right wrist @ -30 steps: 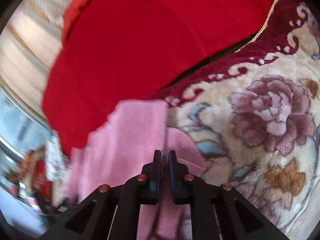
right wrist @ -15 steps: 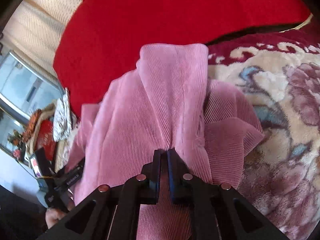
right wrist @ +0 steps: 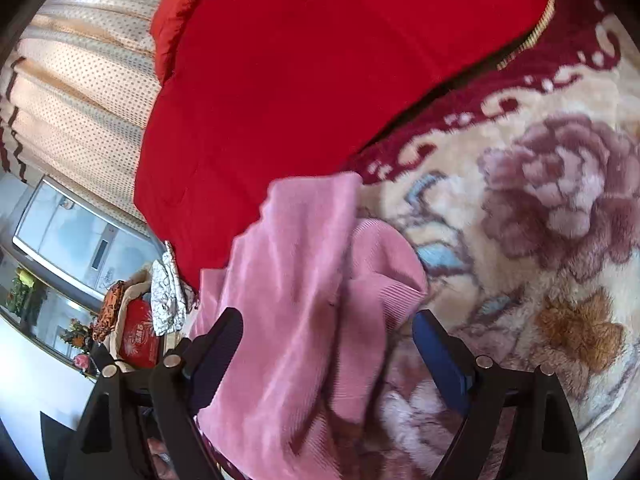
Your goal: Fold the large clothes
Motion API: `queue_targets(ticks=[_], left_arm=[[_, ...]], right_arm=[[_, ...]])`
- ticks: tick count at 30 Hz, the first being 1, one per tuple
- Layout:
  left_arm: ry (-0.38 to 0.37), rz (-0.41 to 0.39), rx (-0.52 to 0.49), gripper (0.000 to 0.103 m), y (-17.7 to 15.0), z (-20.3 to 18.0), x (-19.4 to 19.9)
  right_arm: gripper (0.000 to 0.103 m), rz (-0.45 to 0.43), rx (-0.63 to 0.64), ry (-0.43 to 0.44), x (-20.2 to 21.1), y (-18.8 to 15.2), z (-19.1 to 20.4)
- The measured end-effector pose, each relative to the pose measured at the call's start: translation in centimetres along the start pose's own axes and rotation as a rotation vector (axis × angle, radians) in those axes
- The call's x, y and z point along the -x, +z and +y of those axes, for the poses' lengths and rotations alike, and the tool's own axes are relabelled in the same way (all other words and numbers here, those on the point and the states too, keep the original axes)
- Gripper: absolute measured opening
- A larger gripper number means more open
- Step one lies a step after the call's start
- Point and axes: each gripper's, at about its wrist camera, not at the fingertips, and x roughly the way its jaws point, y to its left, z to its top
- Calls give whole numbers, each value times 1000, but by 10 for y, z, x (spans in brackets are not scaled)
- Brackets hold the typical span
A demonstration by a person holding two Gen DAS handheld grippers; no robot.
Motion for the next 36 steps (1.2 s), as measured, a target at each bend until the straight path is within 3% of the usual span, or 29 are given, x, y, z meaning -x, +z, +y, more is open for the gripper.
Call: queue_targets(ticks=[5,9,14,17,18,21,23,25,29,31,33,36], left_arm=[[-12,23,-82,87,-6,-24,-5],[-74,153,-90,88,-14,-36,-29],[-62,153,-79,89,-12,-38,-35],[-72,159,-50,89,-10,-32,-34],[-59,150,-53,89,-9,-30,-32],[17,107,-79,89,-9,-28,-27],[69,135,-130,89,-13,-30,-37],[67,138,-140,89,-18,-32,-42],[36,158,-115,89,-13,-25,-40],[18,160,-94,89,-9,-15,-42],[29,130,-77,89,-5,-6,-34],[80,47,-37,89,4,21,-17]], right_arm=[[88,64,-74,54,-22,-3,-19],[88,60,-49,64,-36,-6,-13],[86,19,-32,43,-52,-6,-1],[53,30,-32,61,-57,-6,3],[35,36,-30,57,-57,-6,4],[35,34,-13,60,-51,-6,5],[38,59,-38,49,-56,-7,0],[40,106,-76,53,-66,-10,-9],[43,86,-3,49,-60,-14,11],[31,72,20,61,-53,-16,22],[30,52,36,76,-42,-16,37],[29,35,4,169,-25,-14,59]])
